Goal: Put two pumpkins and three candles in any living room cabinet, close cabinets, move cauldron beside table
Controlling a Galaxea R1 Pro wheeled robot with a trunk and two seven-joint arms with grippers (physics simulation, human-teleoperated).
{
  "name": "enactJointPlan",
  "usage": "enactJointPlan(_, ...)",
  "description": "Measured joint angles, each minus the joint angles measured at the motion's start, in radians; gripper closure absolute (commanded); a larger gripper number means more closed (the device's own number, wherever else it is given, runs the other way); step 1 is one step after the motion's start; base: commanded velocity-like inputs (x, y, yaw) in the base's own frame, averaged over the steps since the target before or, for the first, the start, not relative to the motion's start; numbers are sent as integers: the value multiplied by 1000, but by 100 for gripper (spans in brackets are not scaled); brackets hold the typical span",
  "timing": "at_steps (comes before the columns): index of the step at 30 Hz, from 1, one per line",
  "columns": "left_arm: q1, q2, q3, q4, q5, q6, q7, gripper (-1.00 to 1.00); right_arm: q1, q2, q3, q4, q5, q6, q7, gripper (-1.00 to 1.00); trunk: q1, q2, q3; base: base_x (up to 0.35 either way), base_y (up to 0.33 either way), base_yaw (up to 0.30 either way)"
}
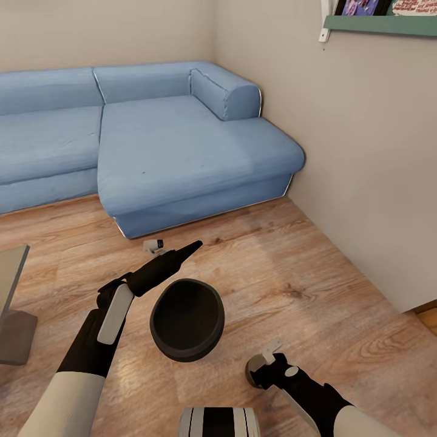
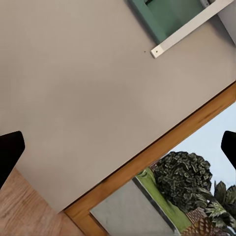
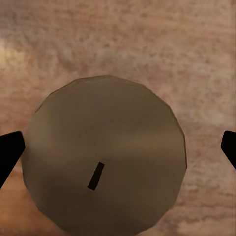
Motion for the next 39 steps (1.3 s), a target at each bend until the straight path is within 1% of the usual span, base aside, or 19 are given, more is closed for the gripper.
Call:
enactJointPlan(9, 0, 0, 0, 0, 0, 0, 0, -100, 0, 2, 2, -4, 0, -1, 1, -100, 0, 0, 0, 0, 0, 1)
enactJointPlan(15, 0, 0, 0, 0, 0, 0, 0, -100, 0, 1, 0, -4, 0, -1, 1, -100, 0, 0, 0, 0, 0, 128)
enactJointPlan(24, 0, -1, -1, 0, 0, 0, 0, -100, 0, 0, -2, -4, -2, -1, -12, -100, 0, 0, 0, 0, 0, 16)
enactJointPlan(35, 0, -1, -2, 0, 0, 0, 0, -100, 0, 2, -3, -4, -3, 0, -14, -100, 5, -3, -42, 0, 0, 0)
enactJointPlan(39, 0, -1, -2, 0, 0, 0, 0, -100, -1, 2, -3, -5, 5, 0, -15, -100, 7, -4, -58, 0, 0, 0)
